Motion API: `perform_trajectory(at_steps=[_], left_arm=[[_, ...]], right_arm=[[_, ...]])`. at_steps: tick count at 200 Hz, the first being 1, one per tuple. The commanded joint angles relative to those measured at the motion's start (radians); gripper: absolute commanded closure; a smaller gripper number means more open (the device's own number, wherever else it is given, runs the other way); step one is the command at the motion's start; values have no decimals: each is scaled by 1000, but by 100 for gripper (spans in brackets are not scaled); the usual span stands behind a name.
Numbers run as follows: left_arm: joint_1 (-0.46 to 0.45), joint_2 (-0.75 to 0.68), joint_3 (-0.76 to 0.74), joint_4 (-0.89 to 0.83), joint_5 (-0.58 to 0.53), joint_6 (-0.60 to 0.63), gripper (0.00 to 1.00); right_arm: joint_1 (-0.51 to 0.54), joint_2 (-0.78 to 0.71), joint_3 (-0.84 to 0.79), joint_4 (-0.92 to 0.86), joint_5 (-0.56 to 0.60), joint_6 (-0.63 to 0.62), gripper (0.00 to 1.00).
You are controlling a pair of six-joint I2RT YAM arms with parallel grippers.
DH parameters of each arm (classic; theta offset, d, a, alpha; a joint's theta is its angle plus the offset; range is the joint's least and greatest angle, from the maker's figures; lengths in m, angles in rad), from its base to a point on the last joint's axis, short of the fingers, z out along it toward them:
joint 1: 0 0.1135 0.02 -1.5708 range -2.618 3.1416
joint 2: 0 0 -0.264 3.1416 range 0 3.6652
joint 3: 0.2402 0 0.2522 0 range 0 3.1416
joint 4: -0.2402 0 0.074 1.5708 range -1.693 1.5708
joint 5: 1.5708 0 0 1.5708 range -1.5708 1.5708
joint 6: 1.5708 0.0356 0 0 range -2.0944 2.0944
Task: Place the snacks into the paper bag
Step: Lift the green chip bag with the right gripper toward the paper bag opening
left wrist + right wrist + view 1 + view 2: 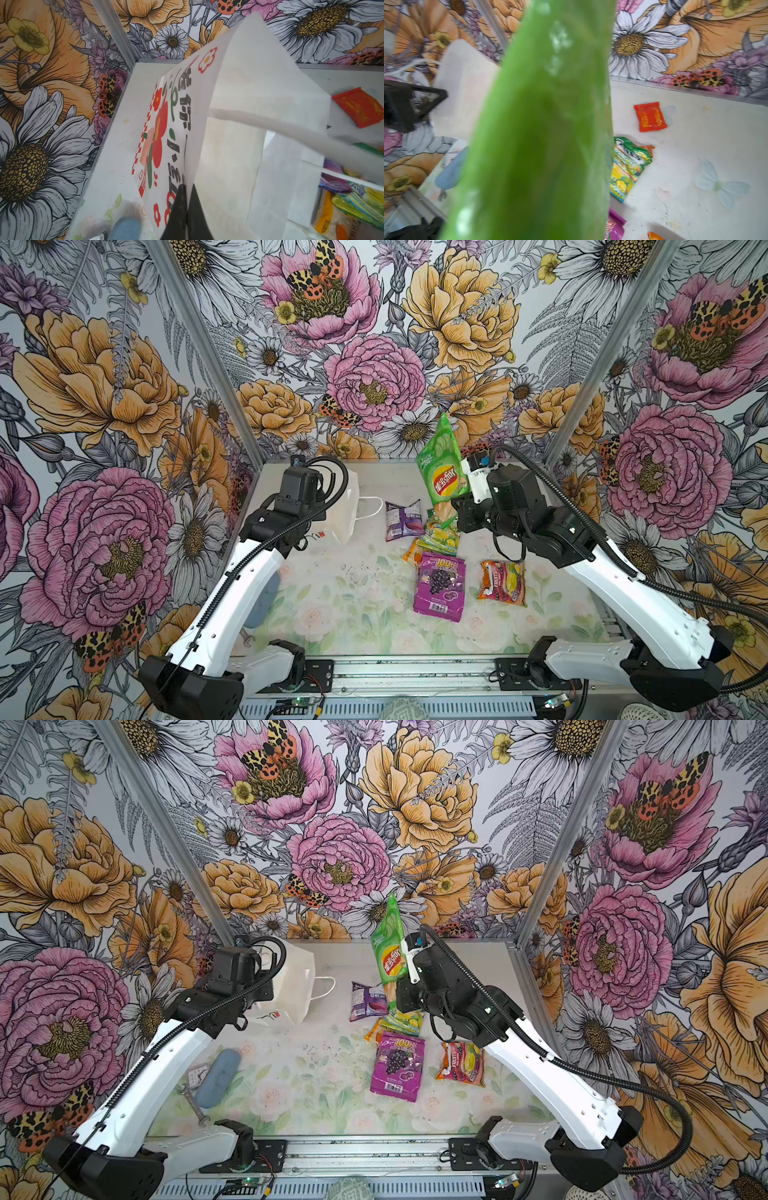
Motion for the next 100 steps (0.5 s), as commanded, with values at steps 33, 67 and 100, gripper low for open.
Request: perform_trajectory(at_steps=[33,67,100], left_arm=[[-25,-5,-15,49,-14,15,100],[-68,5,-16,50,-27,24,100],[-103,19,-19,50,-36,35,100]], right_arm=[[175,52,108,15,-81,115,100],[269,119,149,15,-77,114,100],[299,141,209,14,-47,90,100]])
